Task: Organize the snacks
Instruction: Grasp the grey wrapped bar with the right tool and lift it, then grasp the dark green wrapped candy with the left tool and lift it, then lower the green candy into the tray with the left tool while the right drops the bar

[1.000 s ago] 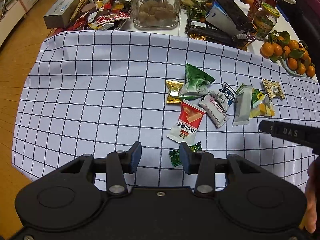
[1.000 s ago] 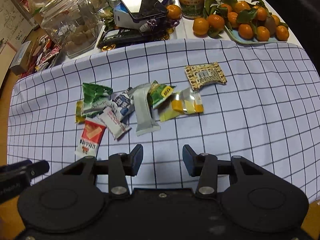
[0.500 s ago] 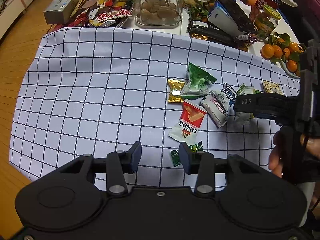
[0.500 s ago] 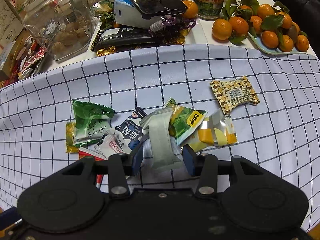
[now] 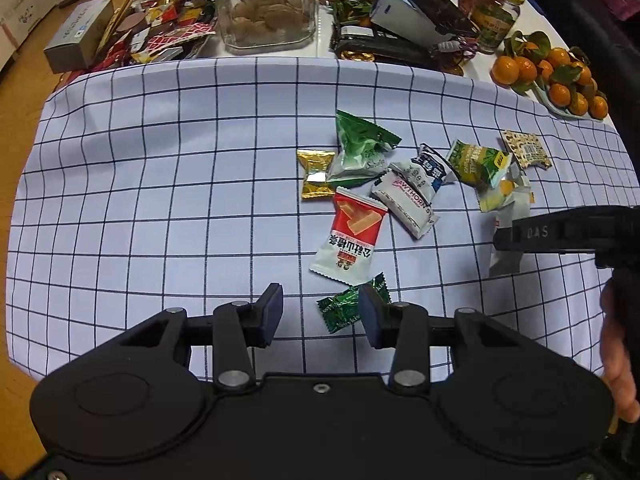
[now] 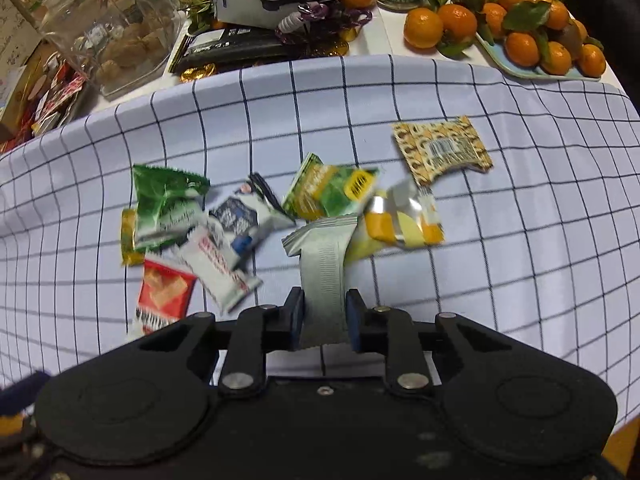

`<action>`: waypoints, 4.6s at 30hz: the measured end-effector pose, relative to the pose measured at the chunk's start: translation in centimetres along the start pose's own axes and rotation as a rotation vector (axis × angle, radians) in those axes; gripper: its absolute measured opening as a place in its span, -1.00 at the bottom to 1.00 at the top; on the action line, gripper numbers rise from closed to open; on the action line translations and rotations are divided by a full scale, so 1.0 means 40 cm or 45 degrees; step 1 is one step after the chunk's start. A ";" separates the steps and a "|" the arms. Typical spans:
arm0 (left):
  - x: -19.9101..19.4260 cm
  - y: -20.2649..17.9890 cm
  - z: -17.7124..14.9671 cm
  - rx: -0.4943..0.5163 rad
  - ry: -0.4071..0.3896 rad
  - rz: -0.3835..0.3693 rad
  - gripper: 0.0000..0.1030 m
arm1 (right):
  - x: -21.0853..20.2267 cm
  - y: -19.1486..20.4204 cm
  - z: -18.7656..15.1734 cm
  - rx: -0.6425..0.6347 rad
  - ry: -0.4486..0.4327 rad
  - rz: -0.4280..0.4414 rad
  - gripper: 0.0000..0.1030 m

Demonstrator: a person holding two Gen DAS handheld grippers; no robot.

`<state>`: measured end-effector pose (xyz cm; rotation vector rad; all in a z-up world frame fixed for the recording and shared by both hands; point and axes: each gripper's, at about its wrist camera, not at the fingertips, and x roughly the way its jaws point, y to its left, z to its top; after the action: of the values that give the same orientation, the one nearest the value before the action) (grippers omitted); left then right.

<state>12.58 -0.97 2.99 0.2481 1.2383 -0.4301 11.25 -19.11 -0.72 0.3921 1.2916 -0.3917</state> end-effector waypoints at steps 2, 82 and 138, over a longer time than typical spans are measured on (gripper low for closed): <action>0.012 -0.015 -0.004 0.049 0.006 -0.012 -0.04 | -0.020 -0.018 -0.020 -0.004 0.013 -0.010 -0.57; -0.049 0.033 -0.100 -0.126 0.034 -0.112 -0.34 | -0.197 -0.128 -0.123 0.007 -0.153 0.095 -0.60; -0.091 -0.069 -0.436 -0.086 0.147 -0.124 -0.26 | -0.245 -0.168 -0.646 0.118 0.004 0.161 -0.46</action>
<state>-4.56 4.37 1.09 0.1566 1.3796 -0.4621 -16.02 -11.73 2.44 0.5498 1.2473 -0.3453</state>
